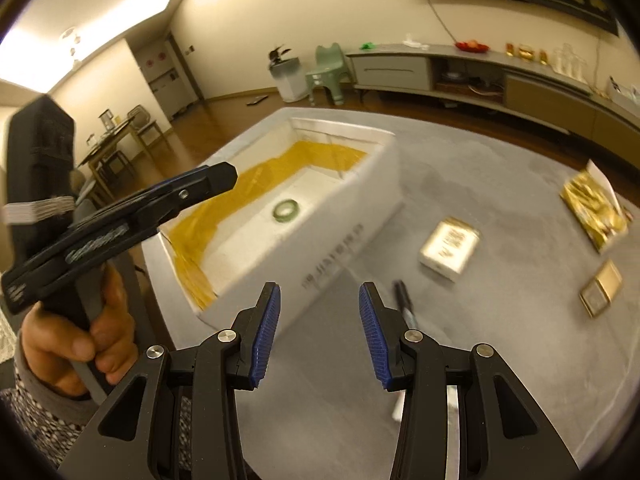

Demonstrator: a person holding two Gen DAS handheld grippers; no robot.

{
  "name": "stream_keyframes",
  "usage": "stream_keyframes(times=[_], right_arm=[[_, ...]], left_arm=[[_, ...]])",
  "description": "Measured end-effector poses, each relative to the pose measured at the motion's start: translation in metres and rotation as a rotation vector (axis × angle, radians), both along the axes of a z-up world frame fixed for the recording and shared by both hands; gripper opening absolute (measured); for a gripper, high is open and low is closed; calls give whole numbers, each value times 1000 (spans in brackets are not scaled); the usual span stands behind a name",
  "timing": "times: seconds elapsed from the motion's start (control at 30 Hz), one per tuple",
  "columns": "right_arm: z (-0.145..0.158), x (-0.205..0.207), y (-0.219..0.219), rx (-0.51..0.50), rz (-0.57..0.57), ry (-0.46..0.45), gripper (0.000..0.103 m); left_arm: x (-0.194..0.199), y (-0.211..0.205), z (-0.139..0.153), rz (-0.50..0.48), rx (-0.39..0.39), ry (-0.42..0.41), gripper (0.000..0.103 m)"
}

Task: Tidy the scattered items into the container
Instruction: 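Withdraw both open tools from the box back toward the table, then move the right tool to the white lighter while the left tool approaches the white charger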

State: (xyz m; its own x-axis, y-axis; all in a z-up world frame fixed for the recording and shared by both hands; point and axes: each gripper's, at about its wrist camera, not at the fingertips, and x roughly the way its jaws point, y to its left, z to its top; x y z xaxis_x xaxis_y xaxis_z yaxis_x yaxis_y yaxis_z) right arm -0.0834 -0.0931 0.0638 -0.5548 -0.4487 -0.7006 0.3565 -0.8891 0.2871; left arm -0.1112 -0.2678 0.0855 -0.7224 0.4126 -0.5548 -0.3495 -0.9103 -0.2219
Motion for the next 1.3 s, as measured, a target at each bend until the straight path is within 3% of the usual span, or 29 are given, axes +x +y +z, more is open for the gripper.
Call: stream_keyframes(times=[0.23,0.43,0.67,0.83,0.9,0.93,1.0,1.2,1.3], right_arm=[[-14,26,39,48,-58,8,44],[-55,50,69,137,-94,-34,44],[-95,48,92,256,-56,-41,44],[-118,46,98,354,31,-45,44],[-123,47,97,391,67,-32,44],[-124,48,96,405,77,-23,44],[-128,45,95,436,98,-5,44],[-139,28,96,442,134,1,44],[-143,17,104,355,125,-50,44]], left_arm=[[21,74,-22,-182,-93,-45,48],[24,109,-61,-255,-134,-155,48],[50,132,-107,-342,-201,-216,52],[62,149,-120,-435,-255,-177,52],[63,153,-125,-458,-267,-150,58],[62,156,-129,-459,-280,-142,65],[59,162,-137,-469,-297,-133,66],[50,174,-155,-481,-338,-152,66],[47,174,-163,-485,-349,-176,66]])
